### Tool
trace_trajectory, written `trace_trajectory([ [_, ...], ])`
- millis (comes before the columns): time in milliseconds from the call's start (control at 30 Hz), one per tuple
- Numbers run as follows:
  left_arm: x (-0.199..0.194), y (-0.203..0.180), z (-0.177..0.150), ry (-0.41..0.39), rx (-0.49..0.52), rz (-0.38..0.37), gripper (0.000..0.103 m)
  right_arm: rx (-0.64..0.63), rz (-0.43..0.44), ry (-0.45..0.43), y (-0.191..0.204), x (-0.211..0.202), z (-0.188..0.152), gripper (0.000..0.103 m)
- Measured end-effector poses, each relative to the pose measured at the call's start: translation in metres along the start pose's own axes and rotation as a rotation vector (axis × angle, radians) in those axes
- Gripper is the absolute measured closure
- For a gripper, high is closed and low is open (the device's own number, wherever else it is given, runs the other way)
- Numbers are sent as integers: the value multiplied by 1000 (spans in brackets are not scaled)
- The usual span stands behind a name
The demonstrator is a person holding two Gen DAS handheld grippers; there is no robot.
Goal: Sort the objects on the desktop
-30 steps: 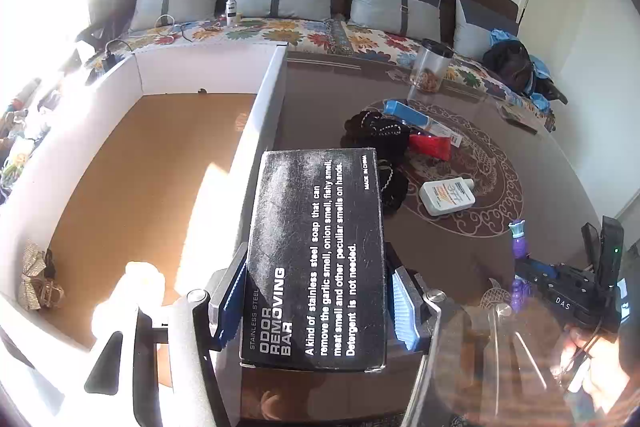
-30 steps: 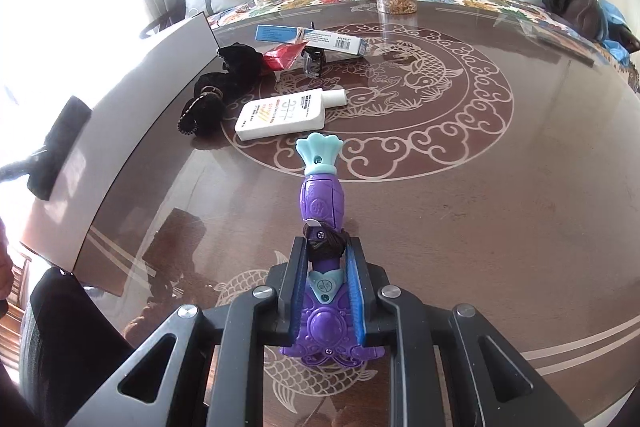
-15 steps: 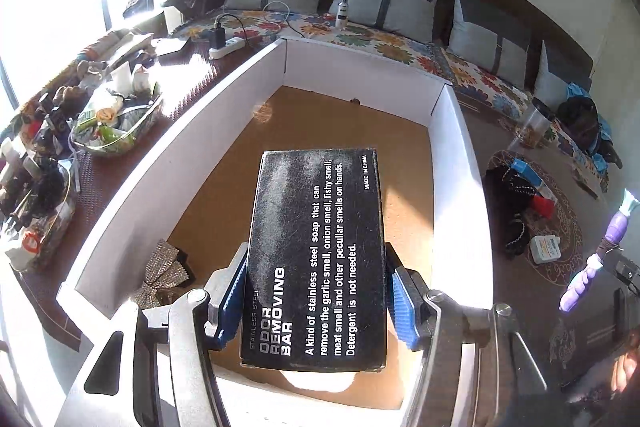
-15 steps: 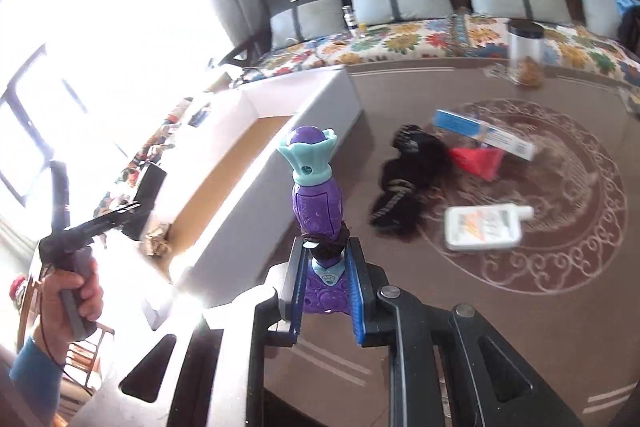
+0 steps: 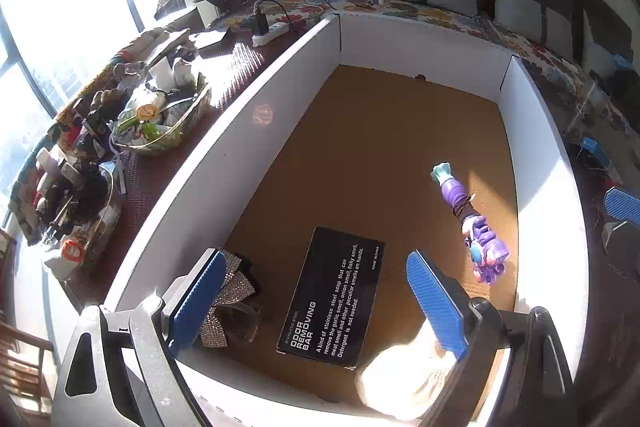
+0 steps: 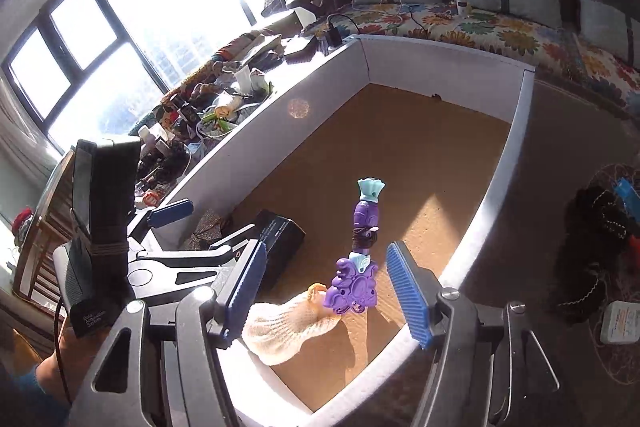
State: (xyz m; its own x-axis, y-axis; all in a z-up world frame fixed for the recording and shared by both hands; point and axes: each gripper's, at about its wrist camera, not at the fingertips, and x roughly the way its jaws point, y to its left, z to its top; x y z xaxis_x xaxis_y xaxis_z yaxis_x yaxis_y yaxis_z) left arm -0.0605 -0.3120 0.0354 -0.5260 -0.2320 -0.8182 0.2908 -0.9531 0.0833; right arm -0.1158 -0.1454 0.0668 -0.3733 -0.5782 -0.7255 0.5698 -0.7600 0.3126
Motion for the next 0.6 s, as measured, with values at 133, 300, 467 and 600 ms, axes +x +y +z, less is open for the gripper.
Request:
trace_trajectory([
  [133, -26, -17, -9, -51, -5, -34, 11, -30, -88, -121, -28, -46, -14, 13],
  [300, -73, -80, -24, -117, 62, -212, 10, -23, -320, -167, -106, -94, -84, 4],
  [467, -95, -175, -48, -107, 152, -380, 0, 79, -534, -59, -200, -124, -180, 4],
  [600, -64, -252, -72, -3, 196, -390, 0, 261, -632, -74, -259, -159, -227, 4],
])
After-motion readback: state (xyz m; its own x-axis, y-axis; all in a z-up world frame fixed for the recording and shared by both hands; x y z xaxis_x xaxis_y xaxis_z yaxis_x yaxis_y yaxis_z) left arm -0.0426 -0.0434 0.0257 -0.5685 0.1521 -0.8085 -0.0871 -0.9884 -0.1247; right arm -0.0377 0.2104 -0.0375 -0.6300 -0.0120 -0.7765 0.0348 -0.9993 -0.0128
